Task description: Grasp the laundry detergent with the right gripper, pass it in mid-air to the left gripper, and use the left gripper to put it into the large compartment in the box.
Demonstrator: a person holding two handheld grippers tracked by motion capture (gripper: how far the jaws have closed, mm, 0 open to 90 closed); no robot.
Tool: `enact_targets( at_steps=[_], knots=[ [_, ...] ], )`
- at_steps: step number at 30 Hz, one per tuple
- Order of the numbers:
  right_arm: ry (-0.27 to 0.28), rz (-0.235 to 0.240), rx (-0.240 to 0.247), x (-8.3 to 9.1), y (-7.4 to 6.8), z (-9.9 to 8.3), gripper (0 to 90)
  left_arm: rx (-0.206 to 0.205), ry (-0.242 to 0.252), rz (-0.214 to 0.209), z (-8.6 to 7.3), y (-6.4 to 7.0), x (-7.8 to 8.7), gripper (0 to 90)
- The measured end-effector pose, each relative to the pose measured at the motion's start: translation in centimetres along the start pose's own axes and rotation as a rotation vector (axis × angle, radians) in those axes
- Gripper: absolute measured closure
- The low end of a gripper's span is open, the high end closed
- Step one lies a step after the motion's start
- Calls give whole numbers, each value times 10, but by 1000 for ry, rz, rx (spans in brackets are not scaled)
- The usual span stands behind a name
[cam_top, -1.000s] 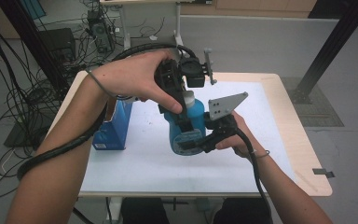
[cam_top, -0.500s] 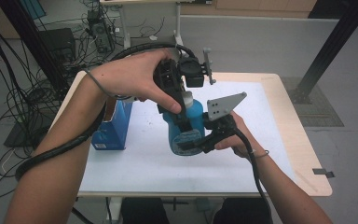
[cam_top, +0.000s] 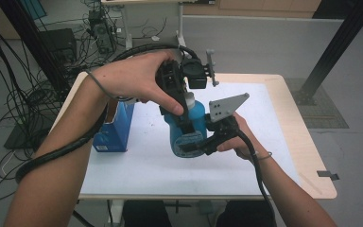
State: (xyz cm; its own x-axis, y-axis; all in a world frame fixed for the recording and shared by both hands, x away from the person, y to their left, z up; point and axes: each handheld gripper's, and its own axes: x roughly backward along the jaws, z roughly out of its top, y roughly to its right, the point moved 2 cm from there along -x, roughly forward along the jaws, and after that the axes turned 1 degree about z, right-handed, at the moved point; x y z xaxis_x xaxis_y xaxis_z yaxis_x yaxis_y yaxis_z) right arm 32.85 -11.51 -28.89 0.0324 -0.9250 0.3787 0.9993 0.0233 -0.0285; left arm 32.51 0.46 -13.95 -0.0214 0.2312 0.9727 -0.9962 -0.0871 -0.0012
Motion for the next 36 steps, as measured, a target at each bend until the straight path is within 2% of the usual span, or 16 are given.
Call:
enact_targets(
  at_steps=[29,36],
  knots=[
    [7,-2,7,4,-3,1,428,-13,-32,2,7,3,-1,237],
    [4,1,6,3,-4,1,428,-10,-29,-2,8,3,0,304]
  ],
)
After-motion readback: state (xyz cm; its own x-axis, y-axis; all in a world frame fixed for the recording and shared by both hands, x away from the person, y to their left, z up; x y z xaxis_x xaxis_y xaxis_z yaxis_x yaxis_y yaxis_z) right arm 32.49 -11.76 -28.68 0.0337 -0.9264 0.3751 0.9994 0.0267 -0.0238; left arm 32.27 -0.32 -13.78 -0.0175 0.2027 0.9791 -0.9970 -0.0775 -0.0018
